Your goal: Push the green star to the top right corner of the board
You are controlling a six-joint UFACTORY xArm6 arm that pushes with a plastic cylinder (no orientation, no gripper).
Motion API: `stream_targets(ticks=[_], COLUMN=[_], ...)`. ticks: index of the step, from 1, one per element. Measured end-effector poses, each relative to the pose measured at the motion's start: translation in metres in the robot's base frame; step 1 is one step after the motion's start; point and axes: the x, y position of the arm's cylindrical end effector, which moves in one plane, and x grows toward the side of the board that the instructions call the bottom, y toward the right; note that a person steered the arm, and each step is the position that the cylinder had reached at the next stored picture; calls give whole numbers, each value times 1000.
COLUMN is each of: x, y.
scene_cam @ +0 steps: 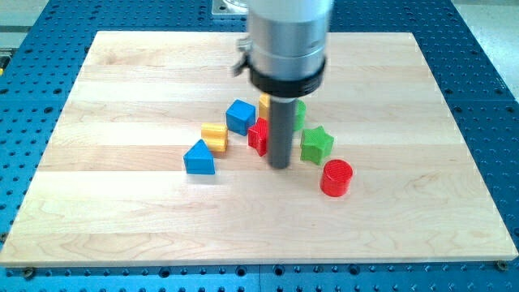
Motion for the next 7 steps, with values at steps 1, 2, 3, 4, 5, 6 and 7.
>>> stream_targets(ticks=[1,2,3,4,5,6,7], x=[-24,-24,-37,-54,-77,-77,-76], y=[-3,-47,13,74,95,94,54])
